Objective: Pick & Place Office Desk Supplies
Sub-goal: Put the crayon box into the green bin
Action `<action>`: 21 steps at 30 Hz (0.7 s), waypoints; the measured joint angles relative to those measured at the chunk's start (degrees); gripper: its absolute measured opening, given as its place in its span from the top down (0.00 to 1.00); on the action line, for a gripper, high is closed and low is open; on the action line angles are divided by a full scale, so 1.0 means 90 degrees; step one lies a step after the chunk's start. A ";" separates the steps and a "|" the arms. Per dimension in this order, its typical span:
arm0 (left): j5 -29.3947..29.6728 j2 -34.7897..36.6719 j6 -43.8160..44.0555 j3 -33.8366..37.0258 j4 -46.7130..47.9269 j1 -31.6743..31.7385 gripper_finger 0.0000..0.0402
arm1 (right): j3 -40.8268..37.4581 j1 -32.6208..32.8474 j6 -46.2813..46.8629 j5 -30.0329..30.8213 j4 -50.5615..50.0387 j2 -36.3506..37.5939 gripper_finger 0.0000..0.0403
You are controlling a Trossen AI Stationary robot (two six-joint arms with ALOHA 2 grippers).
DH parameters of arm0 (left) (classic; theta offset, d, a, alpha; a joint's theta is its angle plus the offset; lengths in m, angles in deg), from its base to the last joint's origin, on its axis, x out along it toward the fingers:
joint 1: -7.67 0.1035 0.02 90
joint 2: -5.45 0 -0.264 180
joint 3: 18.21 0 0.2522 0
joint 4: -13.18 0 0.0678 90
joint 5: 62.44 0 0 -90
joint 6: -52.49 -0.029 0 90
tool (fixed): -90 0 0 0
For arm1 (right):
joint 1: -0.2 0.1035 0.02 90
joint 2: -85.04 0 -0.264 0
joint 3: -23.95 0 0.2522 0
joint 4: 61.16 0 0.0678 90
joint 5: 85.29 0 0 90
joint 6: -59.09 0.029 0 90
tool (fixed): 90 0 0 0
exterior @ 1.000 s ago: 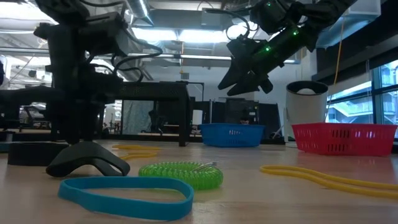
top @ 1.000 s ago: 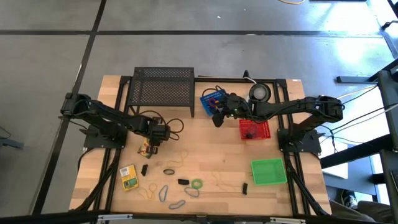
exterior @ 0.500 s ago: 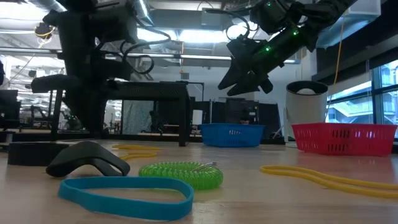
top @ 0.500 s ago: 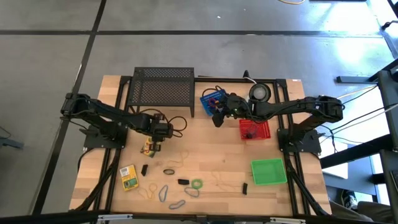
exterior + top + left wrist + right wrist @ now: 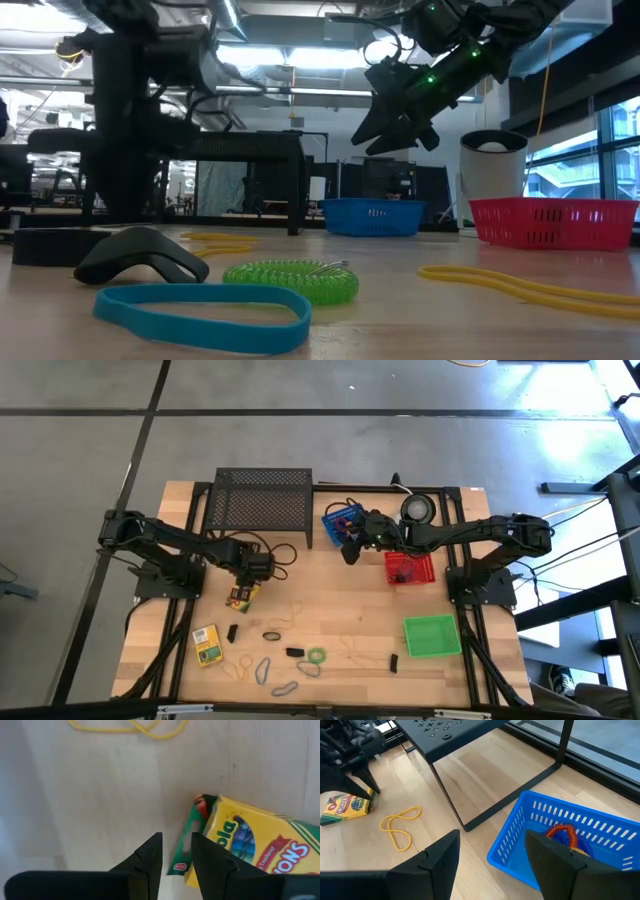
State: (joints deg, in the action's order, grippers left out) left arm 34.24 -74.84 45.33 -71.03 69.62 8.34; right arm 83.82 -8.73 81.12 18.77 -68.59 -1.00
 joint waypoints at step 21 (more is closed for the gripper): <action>-0.0166 -0.0022 -0.0129 0.0113 -0.0245 0.0070 0.79 | 0.0000 0.0005 -0.0002 0.0000 0.0000 0.0000 0.45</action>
State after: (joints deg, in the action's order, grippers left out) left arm 32.75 -75.04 44.17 -70.01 67.41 8.97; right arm 83.82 -8.68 81.10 18.77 -68.59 -1.00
